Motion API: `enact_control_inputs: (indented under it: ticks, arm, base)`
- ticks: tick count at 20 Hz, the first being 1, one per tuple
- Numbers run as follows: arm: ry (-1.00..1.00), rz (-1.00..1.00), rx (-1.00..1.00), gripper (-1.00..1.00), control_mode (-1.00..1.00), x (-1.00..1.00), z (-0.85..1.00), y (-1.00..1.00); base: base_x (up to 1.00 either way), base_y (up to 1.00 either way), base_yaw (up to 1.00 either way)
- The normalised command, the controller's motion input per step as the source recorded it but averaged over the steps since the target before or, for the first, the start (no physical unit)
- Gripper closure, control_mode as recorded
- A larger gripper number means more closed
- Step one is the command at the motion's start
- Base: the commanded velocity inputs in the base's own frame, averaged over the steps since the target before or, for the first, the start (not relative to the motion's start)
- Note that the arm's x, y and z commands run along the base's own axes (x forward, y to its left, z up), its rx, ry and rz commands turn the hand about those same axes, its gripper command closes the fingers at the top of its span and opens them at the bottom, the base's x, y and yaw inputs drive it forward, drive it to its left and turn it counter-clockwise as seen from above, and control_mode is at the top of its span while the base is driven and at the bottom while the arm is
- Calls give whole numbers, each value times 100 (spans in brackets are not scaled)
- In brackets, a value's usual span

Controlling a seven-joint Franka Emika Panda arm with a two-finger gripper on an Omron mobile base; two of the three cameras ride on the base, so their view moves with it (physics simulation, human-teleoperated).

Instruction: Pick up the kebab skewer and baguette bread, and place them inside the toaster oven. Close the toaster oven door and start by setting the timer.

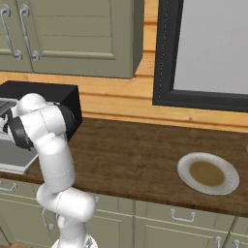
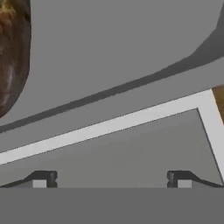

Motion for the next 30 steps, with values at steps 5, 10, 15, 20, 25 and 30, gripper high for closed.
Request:
enact_control_inputs:
  ticks: [5,10,15,20,25,30]
  arm:
    - [-2,-21,-1,-100,-100,31,-5,10]
    - [0,-17,0,-100,-100,0,-1,0]
    - [0,-1,0,-100,-100,-72,5,-7]
    - [0,9,0,-100,-100,-100,0,-5]
    - [0,16,0,-100,-100,-100,0,0]
    - [4,22,0,-100,-100,-100,0,0]
  base:
    - [0,0,0]
    - [0,0,0]
    - [0,0,0]
    - [0,0,0]
    - [0,0,0]
    - [0,0,0]
